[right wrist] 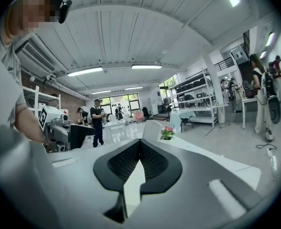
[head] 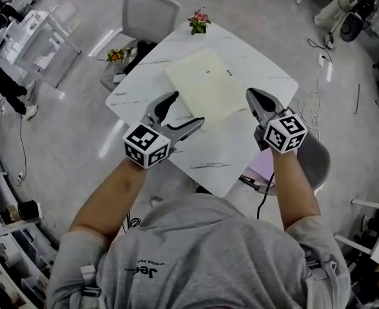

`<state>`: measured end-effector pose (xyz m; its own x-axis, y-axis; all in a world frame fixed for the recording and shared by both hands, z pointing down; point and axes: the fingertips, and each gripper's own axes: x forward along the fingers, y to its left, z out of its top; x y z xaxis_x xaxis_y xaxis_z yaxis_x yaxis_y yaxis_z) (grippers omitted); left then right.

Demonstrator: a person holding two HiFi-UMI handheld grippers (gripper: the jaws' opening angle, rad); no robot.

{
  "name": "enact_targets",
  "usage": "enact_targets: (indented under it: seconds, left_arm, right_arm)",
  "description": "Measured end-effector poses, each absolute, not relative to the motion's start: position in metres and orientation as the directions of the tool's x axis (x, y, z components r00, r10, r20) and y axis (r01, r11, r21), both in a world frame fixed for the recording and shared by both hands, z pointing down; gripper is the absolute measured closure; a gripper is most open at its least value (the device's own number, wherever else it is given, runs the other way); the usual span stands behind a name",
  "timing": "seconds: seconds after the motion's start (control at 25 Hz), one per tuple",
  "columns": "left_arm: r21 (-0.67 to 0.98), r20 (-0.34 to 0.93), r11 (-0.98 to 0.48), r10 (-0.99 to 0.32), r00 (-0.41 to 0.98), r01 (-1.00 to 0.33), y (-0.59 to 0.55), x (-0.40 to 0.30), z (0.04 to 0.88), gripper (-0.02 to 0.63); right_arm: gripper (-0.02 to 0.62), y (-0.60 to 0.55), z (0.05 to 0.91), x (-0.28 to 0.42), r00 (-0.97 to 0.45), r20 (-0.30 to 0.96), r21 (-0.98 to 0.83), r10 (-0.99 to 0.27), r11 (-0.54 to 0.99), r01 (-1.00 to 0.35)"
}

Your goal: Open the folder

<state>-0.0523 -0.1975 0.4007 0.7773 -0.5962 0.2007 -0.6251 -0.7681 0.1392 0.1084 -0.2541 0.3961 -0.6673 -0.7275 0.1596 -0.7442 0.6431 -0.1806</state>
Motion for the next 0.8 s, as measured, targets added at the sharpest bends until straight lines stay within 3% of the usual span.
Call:
enact_targets:
  seconds: [0.16,0.36,0.56,0.8]
  left_arm:
    - [0.112,0.301,-0.827,-0.500,0.812,-0.551,-0.219,0.034,0.452,0.160]
    - [0.032,0.464,-0.851,-0.451,0.762,-0.524,-0.231,0.090,0.520,0.160]
    - [-0.066,0.589,-0.849,-0.458,0.666,-0.525,-0.237,0.102,0.578,0.160]
    - [-0.134,0.651,-0.839,-0.477,0.591,-0.528,-0.241,0.100,0.616,0.161]
  right_arm:
    - [0.592,-0.275,0.436,0.171,-0.609,0.226,-0.186,-0.760,0.581,-0.793]
    - [0.592,-0.304,0.496,0.207,-0.581,0.318,-0.199,-0.750,0.546,-0.814]
    - [0.592,-0.324,0.548,0.205,-0.605,0.379,-0.227,-0.700,0.563,-0.794]
    - [0.592,-0.332,0.590,0.191,-0.634,0.430,-0.227,-0.643,0.603,-0.765]
